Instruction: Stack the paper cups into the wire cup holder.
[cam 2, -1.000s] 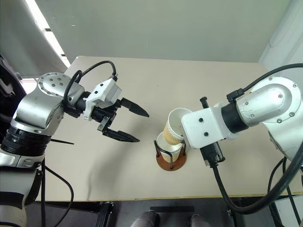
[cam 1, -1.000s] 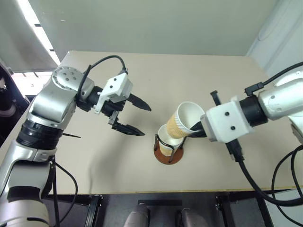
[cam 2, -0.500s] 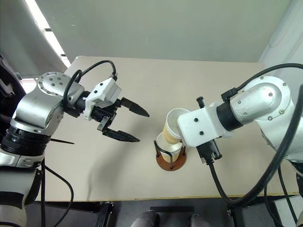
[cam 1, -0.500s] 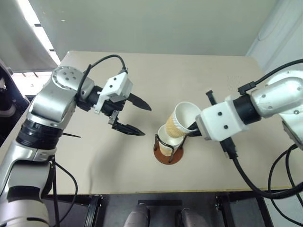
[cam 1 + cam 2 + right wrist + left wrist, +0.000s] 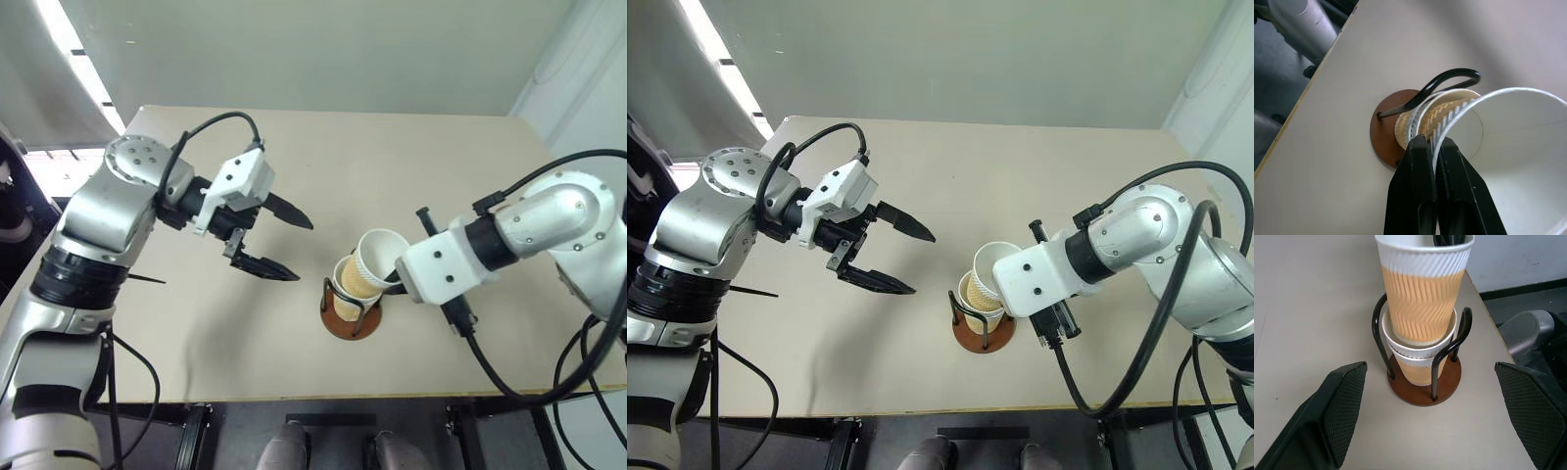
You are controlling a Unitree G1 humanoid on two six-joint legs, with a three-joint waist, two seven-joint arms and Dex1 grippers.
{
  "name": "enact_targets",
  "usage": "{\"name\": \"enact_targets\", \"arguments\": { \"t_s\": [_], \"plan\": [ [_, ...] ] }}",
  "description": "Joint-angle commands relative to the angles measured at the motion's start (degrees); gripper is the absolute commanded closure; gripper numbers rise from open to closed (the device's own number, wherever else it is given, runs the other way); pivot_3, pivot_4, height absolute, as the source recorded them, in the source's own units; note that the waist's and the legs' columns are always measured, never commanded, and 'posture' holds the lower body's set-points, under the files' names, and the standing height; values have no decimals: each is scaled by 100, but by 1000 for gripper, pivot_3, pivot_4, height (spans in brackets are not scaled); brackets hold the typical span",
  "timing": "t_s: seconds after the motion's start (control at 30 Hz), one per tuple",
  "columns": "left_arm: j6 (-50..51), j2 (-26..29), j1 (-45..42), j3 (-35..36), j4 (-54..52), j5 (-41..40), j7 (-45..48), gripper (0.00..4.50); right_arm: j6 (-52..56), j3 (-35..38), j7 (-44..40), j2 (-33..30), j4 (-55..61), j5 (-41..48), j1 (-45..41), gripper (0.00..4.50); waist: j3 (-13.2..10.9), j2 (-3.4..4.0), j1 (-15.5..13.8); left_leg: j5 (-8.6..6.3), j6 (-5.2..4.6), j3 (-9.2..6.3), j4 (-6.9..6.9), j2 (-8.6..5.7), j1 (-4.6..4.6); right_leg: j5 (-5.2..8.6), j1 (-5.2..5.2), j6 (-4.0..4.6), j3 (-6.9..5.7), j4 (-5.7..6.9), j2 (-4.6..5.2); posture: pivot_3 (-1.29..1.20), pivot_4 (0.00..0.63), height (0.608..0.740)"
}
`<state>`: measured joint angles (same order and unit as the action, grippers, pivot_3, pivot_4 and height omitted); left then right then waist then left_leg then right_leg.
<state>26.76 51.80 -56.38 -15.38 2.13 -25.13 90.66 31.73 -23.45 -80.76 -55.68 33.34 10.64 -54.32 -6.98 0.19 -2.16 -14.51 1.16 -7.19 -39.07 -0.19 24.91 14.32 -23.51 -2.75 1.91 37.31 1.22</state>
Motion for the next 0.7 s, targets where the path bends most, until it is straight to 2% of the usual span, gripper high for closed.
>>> {"name": "enact_targets", "arguments": {
  "t_s": [0.03, 0.1, 0.2, 0.3, 0.47, 0.7],
  "plan": [
    [2, 35, -66, 229, -169, -30, 156, 0, 285, 248, 193, 196, 19, 147, -95, 3604, 0, 0, 2, 0, 0, 0, 0, 0, 0, 0, 0, 0, 0, 0, 0, 0, 150, 740],
    [-6, 30, -49, 228, -166, -24, 149, 0, 324, 346, 317, 290, -131, 107, -155, 2951, 0, 0, 1, 0, 0, 0, 0, 0, 0, 0, 0, 0, 0, 0, 0, 0, 150, 740],
    [-4, 45, -1, 246, -185, -25, 133, 0, 522, 677, 572, 420, -431, 217, -269, 2951, 0, 0, 1, 0, 0, 0, -1, 0, 0, -1, 0, 1, 0, -2, 0, 0, 150, 740],
    [27, 70, 84, 304, -218, -43, 67, 0, 1101, 1370, 1128, 737, -778, 591, -351, 2951, 0, 0, 3, 1, 1, 0, 1, 0, 0, -1, -1, 1, 0, -2, 0, 0, 150, 740],
    [178, 145, 297, 513, -352, -146, -18, 0, 2741, 2795, 1871, 1352, -1044, 1881, -250, 2951, 0, 0, 1, 3, 5, 1, 10, -1, 0, 0, -2, 2, 0, -8, -1, 0, 150, 740],
    [582, 127, 782, 1038, -321, -243, -629, 0, 3124, 3873, 2935, 1538, -1521, 2236, 484, 2951, 0, 1, -12, 5, 9, -2, 13, -1, -2, -1, 5, 2, -3, -18, 0, 0, 150, 740]
  ]
}}
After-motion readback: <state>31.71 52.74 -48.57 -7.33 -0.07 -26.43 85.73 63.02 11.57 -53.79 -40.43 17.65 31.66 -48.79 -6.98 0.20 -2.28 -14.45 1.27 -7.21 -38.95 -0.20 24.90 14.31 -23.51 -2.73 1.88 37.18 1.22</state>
